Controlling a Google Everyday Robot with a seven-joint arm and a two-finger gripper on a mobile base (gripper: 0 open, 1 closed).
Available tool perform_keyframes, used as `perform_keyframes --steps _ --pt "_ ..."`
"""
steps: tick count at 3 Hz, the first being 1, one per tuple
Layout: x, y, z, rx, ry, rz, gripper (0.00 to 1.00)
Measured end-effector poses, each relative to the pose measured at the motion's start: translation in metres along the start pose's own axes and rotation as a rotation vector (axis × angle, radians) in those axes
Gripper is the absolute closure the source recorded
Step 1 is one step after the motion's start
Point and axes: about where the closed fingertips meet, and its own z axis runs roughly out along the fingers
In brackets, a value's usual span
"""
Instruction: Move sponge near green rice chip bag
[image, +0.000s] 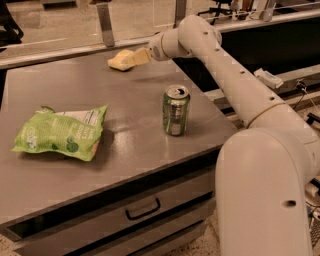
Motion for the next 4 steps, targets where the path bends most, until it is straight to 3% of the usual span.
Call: perform_keyframes --steps 2,3,4 --pt "0.018 0.003 0.02 -0.014 0.04 -0.044 0.0" --pt "0.022 0.007 0.062 -0.063 0.029 -0.075 0.0" --pt "0.022 0.008 0.064 -0.067 0.031 -0.075 0.0"
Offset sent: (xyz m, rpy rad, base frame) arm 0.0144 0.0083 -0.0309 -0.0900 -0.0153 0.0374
